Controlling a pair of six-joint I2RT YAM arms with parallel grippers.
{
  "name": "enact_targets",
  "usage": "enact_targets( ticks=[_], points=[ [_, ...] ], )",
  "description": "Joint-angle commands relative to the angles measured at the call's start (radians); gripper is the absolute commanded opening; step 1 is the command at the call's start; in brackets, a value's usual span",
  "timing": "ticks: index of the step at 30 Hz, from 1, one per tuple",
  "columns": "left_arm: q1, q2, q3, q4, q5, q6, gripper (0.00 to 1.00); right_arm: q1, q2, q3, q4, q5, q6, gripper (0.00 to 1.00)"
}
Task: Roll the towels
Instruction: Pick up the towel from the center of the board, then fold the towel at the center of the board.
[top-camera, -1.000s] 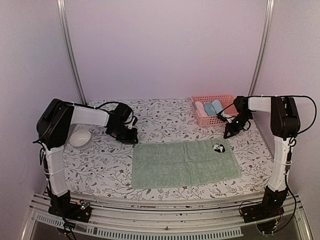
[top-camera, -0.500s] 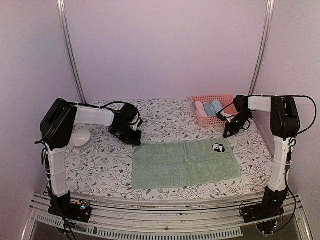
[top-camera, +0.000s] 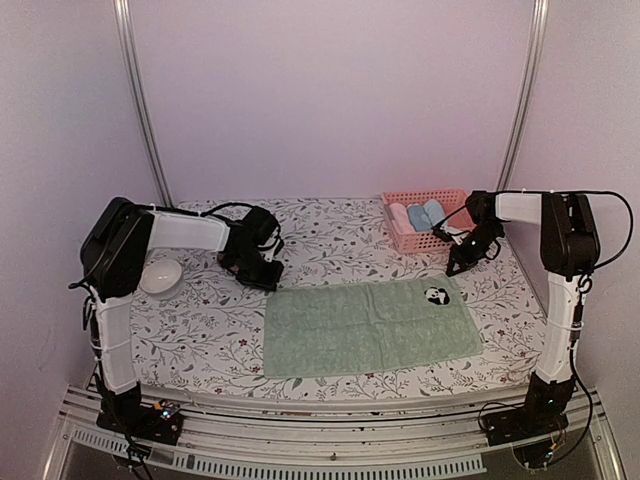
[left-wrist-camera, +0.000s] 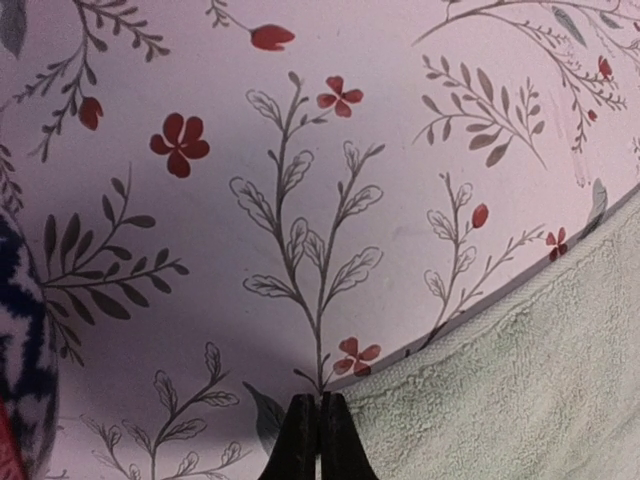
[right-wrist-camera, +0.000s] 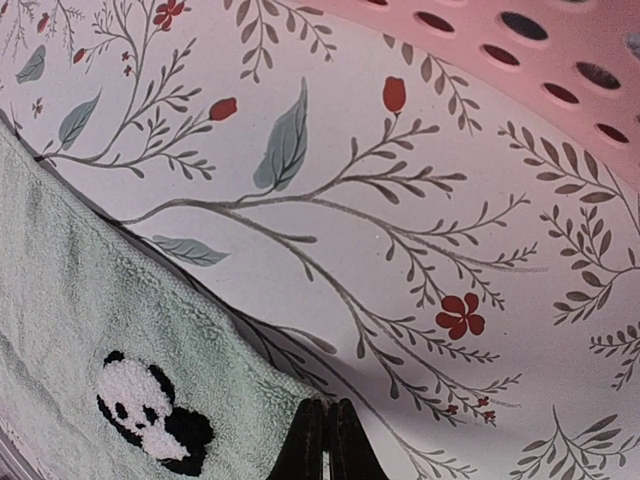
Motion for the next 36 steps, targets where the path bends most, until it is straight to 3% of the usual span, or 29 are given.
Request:
enact_targets(
  ticks=[1, 21, 29, 36],
  points=[
    [-0.006, -0.021, -0.016, -0.008, -0.022, 0.002, 0.0, 0.007, 0.006, 0.032, -0.012, -0.007, 0.002, 0.03],
    [0.023, -0.227, -0.072, 0.097, -0.031, 0.067, 0.0, -0.026, -0.075, 0.091, 0.012, 0.009, -0.027, 0.02],
    [0.031, -0.239, -0.053, 0.099, -0.03, 0.082, 0.0, -0.037, -0.075, 0.129, 0.012, 0.028, -0.04, 0.02],
    [0.032, -0.262, -0.088, 0.118, 0.02, 0.093, 0.0, -0.038, -0.106, 0.068, 0.062, -0.013, -0.022, 0.02]
  ],
)
